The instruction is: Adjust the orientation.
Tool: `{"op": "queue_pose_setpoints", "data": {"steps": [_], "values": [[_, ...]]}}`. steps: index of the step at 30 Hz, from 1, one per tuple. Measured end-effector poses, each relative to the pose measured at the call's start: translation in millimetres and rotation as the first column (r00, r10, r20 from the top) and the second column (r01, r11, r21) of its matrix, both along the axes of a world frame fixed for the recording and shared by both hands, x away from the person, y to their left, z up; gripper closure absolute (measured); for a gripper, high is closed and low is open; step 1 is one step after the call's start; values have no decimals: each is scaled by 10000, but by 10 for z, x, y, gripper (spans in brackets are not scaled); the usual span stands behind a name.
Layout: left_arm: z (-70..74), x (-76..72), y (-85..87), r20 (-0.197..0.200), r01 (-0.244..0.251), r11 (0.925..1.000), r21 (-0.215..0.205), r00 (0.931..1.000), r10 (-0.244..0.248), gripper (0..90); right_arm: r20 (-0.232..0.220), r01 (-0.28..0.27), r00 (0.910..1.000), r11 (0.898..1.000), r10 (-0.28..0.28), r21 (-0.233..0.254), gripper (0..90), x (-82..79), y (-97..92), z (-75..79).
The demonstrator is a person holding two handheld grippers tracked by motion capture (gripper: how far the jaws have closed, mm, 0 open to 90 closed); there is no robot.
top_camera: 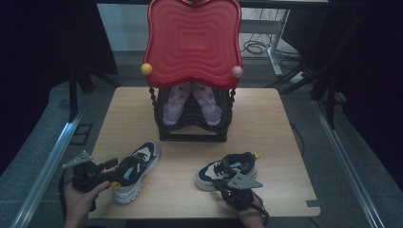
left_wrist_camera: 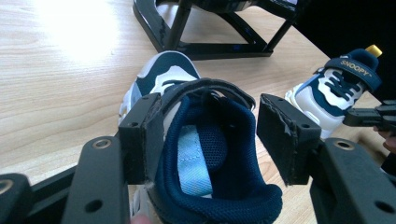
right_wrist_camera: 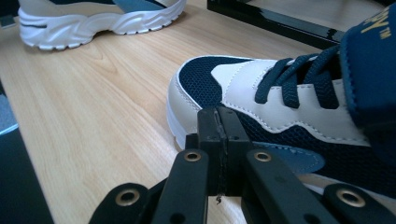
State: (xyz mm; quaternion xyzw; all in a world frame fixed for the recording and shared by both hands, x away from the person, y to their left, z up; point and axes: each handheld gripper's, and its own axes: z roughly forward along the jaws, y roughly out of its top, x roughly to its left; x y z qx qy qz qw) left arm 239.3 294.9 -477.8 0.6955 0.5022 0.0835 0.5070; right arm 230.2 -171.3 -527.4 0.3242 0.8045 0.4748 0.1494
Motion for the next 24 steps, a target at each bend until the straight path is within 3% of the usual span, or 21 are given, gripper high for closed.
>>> {"op": "queue_pose_setpoints", "data": {"steps": [15,24], "values": [[-14,8,-29,-122,103,9998,187,9999,-101,401,290,633,9976,9974,-623,-338,894,97,202,4],[0,0,-24,-82,86,9998,191,9999,-85,401,300,737,9969,9962,-724,-459,894,145,284,-20]]}}
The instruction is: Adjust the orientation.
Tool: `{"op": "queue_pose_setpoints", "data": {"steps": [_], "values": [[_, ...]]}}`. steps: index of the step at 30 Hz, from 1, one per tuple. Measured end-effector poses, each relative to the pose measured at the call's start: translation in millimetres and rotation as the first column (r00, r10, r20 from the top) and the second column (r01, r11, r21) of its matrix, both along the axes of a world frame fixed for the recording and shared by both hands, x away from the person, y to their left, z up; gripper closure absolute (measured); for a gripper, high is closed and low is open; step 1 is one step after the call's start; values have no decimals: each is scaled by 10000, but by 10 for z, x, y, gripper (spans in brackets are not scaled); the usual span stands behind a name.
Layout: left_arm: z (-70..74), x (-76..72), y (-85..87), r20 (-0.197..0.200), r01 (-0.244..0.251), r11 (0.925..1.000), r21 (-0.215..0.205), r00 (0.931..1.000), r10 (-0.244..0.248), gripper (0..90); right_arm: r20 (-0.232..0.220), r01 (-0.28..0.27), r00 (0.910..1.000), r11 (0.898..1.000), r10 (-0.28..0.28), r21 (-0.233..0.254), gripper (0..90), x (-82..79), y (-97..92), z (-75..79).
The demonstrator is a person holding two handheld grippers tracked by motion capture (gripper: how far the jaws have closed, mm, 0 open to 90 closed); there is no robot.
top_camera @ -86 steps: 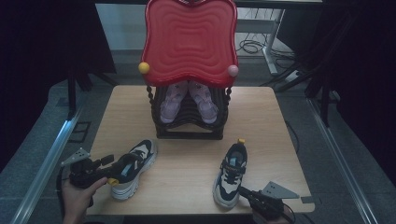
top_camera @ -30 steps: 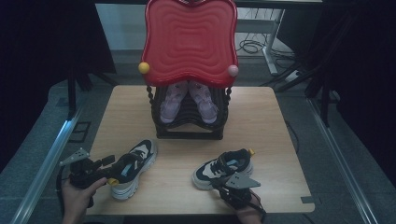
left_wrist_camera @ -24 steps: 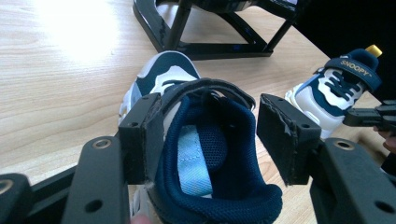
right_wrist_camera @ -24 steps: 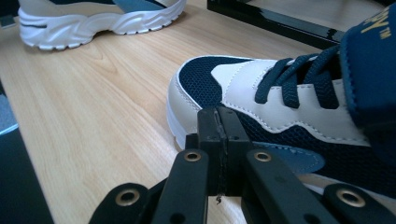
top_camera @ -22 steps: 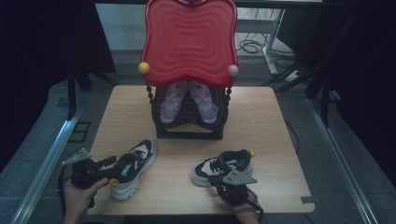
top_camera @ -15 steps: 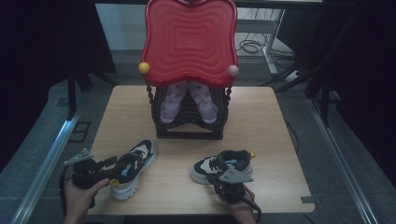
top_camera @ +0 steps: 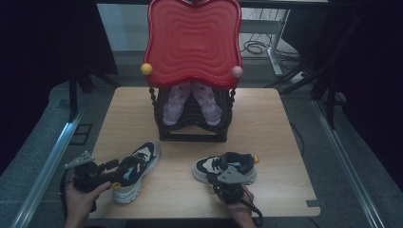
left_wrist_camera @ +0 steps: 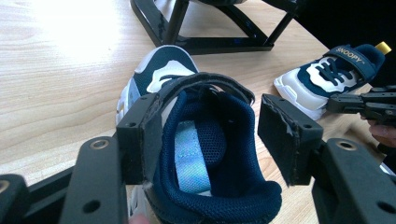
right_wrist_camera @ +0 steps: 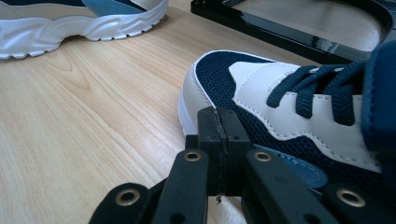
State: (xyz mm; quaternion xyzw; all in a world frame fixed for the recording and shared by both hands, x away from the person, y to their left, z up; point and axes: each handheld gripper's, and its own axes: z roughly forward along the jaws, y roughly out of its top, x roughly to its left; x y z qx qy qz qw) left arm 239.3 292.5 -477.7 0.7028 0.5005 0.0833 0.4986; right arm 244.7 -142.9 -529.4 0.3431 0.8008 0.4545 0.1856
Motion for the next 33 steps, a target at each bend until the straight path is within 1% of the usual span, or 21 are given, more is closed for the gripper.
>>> {"op": "queue_pose_setpoints", "data": {"steps": [3,7,13,20,33], "values": [[9,-4,2,47,-6,10000,-40,10000,6,401,43,83,10000,10000,-82,-55,894,22,31,-2],[24,-13,8,57,-4,10000,-40,10000,5,401,139,264,9996,9992,-260,-294,895,56,106,-13],[31,-17,16,106,-16,10000,-61,9999,16,401,127,323,9994,9990,-320,-293,894,104,163,-32],[43,-26,23,112,-32,10000,-57,9999,33,401,126,311,9994,9991,-308,-271,894,120,172,-38],[74,-43,66,261,-112,9999,-104,9996,114,401,112,265,9996,9994,-262,-232,894,130,170,-43]]}}
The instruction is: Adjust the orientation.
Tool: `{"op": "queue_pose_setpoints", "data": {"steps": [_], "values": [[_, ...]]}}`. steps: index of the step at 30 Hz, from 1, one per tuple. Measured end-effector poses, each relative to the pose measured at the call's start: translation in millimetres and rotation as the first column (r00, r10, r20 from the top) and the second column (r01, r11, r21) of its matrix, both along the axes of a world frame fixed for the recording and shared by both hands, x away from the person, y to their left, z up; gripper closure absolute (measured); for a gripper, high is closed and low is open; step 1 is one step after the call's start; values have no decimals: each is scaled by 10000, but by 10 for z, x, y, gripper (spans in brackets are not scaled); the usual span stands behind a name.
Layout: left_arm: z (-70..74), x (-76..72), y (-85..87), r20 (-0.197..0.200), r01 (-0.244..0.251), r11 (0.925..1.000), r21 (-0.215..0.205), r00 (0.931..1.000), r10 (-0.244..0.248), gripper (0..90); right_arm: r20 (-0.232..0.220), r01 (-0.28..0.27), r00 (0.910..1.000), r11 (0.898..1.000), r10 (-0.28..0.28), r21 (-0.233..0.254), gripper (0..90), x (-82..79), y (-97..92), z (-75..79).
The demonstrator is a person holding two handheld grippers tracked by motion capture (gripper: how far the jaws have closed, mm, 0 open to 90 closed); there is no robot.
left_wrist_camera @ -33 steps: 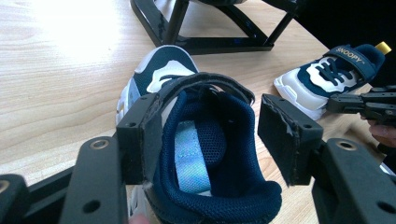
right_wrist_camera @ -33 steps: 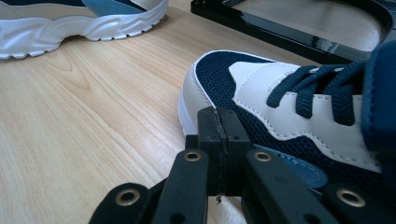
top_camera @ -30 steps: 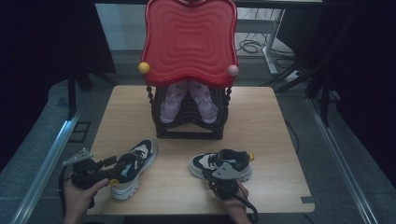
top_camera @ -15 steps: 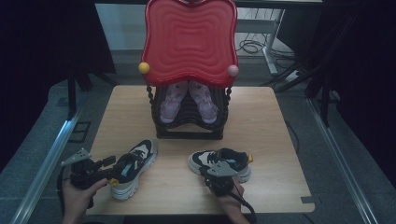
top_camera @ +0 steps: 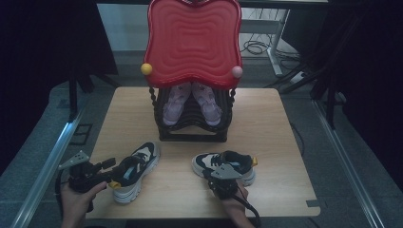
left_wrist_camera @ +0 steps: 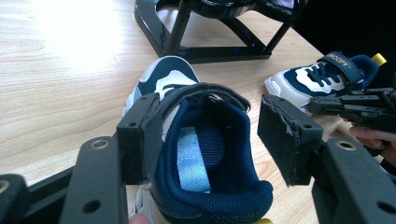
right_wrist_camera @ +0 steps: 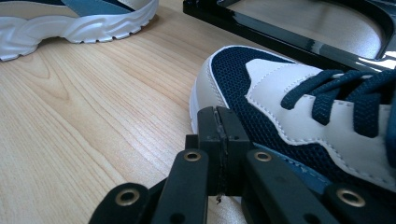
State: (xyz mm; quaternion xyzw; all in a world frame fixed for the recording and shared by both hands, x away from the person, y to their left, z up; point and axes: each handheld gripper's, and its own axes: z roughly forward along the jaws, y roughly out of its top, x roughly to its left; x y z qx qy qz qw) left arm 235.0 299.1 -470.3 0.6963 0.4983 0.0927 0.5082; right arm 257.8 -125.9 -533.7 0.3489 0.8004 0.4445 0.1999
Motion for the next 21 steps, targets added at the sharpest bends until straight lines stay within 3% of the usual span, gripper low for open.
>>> {"op": "queue_pose_setpoints", "data": {"steps": [5,9,15,21], "values": [[11,-9,10,12,-4,10000,12,10000,4,401,81,-46,10000,10000,46,47,892,-27,-20,14],[19,-16,33,69,-77,10000,-43,9999,77,401,326,-176,9993,9992,164,365,891,-116,-100,96],[31,-27,62,94,-153,9999,-77,9998,154,401,409,-91,9992,9921,40,1249,891,-237,-393,259],[33,-29,86,124,-222,9997,-110,9997,224,401,741,444,9956,9857,-571,1627,891,-281,-709,426]]}}
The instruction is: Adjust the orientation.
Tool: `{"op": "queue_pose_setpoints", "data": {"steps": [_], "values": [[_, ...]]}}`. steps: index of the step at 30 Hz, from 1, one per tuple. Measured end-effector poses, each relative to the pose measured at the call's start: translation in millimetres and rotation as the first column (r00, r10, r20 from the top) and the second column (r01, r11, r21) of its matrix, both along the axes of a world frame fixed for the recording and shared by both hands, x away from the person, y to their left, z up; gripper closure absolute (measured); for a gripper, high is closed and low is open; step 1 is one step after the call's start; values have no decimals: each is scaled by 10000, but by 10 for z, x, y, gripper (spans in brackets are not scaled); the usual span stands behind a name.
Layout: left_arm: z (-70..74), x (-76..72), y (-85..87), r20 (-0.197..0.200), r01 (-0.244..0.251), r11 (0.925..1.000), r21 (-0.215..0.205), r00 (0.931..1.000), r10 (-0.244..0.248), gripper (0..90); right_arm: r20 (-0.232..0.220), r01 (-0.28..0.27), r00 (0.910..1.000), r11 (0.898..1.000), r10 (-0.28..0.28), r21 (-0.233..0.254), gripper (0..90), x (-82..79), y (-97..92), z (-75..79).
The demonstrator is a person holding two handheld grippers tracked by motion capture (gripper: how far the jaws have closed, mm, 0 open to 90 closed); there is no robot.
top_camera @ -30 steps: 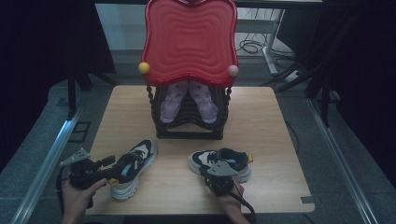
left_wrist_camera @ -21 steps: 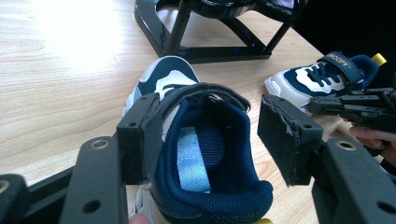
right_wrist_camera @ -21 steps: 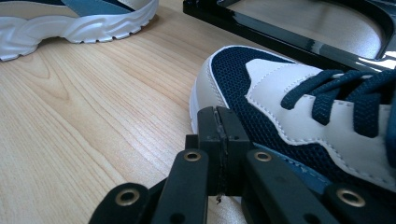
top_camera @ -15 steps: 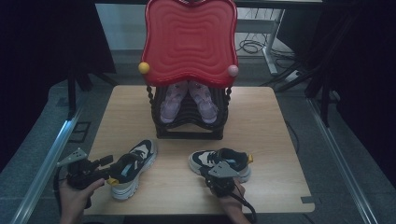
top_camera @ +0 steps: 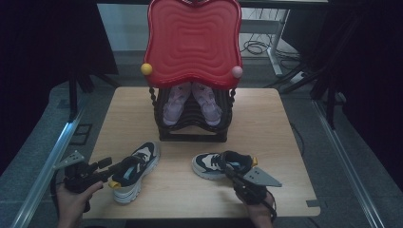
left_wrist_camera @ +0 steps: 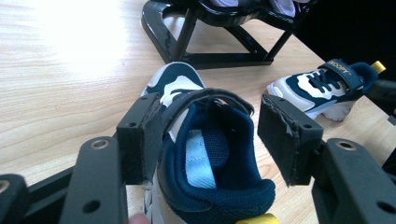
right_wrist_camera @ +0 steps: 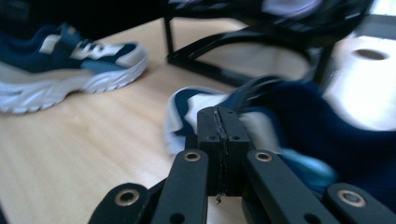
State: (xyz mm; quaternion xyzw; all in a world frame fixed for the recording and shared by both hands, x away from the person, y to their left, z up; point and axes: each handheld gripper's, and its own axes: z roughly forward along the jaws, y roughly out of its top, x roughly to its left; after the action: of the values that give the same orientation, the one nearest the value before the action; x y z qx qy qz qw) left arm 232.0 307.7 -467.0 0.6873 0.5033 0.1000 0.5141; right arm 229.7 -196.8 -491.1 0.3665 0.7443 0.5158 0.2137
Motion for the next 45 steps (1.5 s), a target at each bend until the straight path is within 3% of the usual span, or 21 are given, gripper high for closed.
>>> {"op": "queue_pose_setpoints", "data": {"steps": [6,9,16,19,29,45], "values": [[-6,5,-1,-45,0,10000,5,10000,0,401,366,809,9959,9954,-828,506,891,99,-356,205],[-8,6,-9,-42,8,10000,37,10000,-8,401,335,1278,9909,9891,-1306,737,894,263,-604,280],[-13,9,-4,-57,-51,10000,48,10000,52,401,-380,1719,9848,9824,-1696,727,896,671,-952,139],[-21,13,2,-101,-65,10000,70,9999,65,401,-627,1591,9860,9844,-1546,749,895,747,-972,65],[-31,14,1,-98,-45,10000,61,9999,46,401,-1022,1288,9872,9898,-1223,604,895,784,-909,-112],[-53,21,-7,-160,-43,10000,54,9999,44,402,-1038,595,9931,9972,-545,455,894,715,-833,-175]]}}
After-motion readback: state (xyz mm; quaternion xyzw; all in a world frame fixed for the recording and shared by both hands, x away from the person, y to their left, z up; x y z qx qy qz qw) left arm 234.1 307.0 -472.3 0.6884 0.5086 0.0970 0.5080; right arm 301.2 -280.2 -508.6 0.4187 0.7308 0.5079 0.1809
